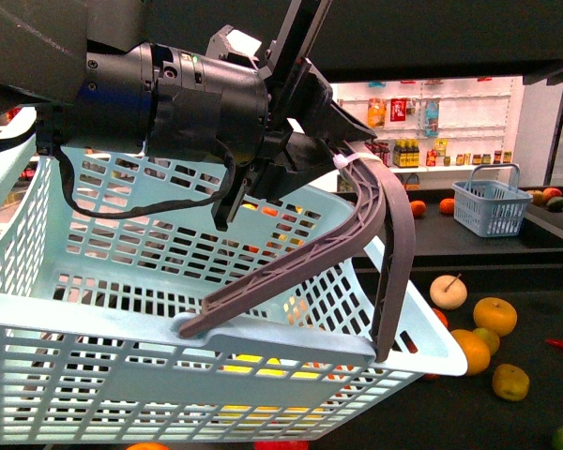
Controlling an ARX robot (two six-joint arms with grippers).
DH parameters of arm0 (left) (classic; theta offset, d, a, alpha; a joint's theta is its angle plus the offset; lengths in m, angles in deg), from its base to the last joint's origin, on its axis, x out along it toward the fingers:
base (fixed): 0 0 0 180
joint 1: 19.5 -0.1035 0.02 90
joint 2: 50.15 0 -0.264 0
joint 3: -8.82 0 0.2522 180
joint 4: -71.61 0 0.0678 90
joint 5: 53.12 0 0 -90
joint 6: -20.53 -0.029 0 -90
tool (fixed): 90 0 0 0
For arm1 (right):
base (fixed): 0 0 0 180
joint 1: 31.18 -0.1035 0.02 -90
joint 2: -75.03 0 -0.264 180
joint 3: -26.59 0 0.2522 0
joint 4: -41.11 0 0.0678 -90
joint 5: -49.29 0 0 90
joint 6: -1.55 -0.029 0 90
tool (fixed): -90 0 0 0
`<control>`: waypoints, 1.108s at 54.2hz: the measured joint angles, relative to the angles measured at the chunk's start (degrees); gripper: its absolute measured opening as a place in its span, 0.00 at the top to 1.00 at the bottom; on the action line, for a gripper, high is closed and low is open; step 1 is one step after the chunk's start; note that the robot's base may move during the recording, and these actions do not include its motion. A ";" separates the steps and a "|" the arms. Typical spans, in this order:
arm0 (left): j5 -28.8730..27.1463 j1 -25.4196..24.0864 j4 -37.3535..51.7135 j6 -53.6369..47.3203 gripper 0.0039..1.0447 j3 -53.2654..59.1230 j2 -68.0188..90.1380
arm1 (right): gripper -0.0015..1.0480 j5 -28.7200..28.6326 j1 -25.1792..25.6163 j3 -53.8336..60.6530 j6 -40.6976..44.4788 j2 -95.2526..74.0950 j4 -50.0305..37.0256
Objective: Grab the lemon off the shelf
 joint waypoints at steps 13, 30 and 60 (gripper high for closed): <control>0.00 -0.02 0.00 -0.04 0.89 0.00 0.00 | 0.93 0.00 0.00 3.15 -0.02 3.41 -0.61; 0.02 0.00 0.00 -0.04 0.89 0.00 0.00 | 0.72 0.00 0.00 3.15 -0.02 3.43 -0.61; -7.41 0.42 0.70 2.49 0.89 0.02 0.00 | 0.02 -0.02 0.00 3.15 -0.09 3.43 -0.61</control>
